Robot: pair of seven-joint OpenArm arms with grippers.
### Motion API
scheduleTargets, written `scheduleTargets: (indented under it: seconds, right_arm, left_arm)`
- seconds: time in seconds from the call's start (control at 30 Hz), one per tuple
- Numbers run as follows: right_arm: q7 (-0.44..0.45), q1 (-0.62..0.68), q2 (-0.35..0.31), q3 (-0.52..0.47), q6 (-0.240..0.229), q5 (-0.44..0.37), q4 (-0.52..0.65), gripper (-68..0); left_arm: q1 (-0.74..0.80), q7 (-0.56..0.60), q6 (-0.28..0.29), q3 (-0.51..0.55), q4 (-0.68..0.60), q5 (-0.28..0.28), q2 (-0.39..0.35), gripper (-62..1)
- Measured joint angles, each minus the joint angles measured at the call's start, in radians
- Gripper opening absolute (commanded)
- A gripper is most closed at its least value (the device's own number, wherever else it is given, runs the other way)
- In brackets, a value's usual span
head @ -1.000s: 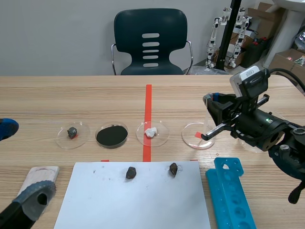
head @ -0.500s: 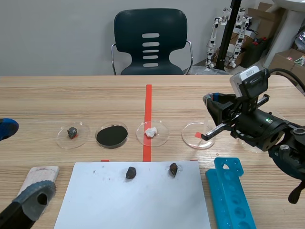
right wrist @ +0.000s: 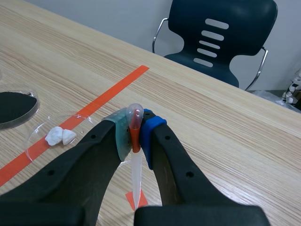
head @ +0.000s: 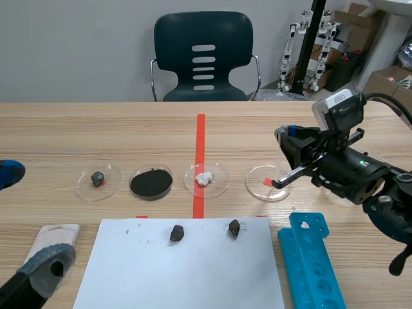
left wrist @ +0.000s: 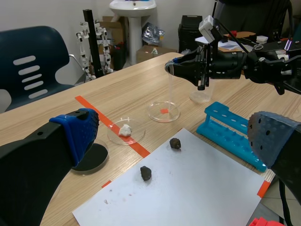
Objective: Draw acid from the petri dish
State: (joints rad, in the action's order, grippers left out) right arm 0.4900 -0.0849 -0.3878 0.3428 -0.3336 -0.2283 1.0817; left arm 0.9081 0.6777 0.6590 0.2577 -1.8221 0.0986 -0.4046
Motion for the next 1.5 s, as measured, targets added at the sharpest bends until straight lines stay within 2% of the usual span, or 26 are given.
scheduleTargets:
  seconds: [1.5]
  right_arm:
    - [0.014, 0.017, 0.000, 0.000, 0.000, -0.003, 0.000, -60.7]
  left_arm:
    - [0.000, 0.000, 0.000, 0.000, 0.000, 0.000, 0.000, 1.4]
